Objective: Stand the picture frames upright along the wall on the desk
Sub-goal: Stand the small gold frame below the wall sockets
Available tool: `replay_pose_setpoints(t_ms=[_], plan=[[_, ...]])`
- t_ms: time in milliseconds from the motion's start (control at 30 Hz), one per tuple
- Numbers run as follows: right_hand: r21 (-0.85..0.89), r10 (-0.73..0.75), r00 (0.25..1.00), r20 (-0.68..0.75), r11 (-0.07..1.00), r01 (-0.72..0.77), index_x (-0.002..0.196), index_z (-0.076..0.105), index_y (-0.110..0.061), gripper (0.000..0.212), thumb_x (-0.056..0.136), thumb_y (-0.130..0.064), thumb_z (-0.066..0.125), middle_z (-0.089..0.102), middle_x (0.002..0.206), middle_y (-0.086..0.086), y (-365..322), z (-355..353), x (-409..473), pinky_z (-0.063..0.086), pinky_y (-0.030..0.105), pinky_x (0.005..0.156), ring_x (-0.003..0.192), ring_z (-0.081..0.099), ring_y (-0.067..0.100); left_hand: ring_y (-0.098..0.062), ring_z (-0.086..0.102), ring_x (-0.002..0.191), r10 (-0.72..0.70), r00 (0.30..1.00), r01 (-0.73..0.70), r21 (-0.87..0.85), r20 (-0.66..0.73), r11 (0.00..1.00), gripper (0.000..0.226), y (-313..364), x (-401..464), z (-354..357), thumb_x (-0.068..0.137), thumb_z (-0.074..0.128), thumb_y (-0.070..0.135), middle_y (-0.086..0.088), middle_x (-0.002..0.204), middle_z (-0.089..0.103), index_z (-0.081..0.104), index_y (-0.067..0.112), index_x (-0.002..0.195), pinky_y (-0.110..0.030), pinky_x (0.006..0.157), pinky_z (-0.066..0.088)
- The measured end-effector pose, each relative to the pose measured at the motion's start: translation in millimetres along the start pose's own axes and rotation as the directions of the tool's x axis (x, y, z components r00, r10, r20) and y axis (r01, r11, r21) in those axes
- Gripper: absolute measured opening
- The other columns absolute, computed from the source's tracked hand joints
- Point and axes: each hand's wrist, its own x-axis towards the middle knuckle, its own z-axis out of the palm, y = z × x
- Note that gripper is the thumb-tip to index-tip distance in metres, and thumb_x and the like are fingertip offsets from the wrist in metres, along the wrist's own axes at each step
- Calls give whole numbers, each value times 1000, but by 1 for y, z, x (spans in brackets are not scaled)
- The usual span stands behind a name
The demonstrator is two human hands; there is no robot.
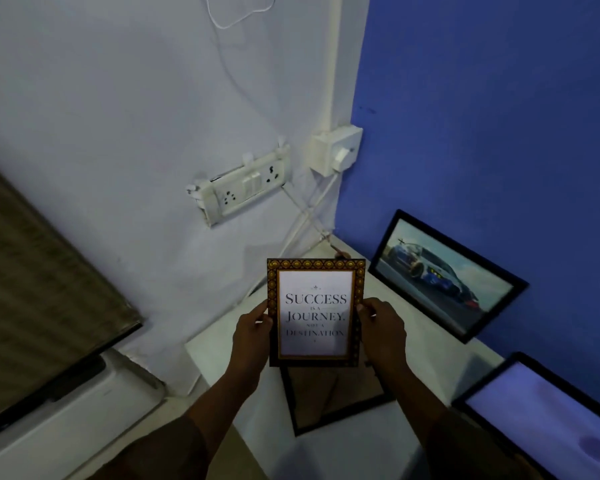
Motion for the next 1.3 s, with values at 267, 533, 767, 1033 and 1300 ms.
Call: replay_pose_setpoints(t_ms=[267,533,767,1033,1300], plan=[[-31,-77,993,91,996,81,110,70,-13,24,102,-28,53,63,101,7,-23,21,56,54,43,82,92,63,24,-10,75,96,85,996,-84,74,-18,994,52,6,41,-1,102,37,-7,0,107,79,69,23,130,-12,66,56],[-52,-110,937,331,990,134,84,64,-11,17,97,-14,55,58,82,2,-53,57,111,44,31,64,80,59,20,1,64,107,60,995,-53,77,-81,996,27,5,76,-14,106,51,8,16,109,66,67,25,118,-10,85,47],[-88,-144,878,456,975,205,71,54,-19,20,91,-25,51,65,86,16,-68,100,153,58,45,69,79,66,31,-2,71,101,18,995,-11,74,-98,997,28,-8,104,-32,104,51,-1,15,107,76,71,15,117,-11,87,52],[-63,-68,827,558,990,125,97,71,-2,28,88,-25,58,73,100,15,-67,129,166,57,40,86,95,69,30,-16,64,122,-33,995,43,118,-90,992,43,-87,148,-48,92,59,38,-2,131,68,64,28,134,-47,105,55],[51,-70,826,559,997,50,144,51,-12,48,97,-15,62,59,140,11,-77,131,149,45,40,109,130,55,30,-21,53,137,-149,985,151,19,-85,988,71,-48,129,-47,100,65,18,-9,155,49,29,16,161,-29,105,46]])
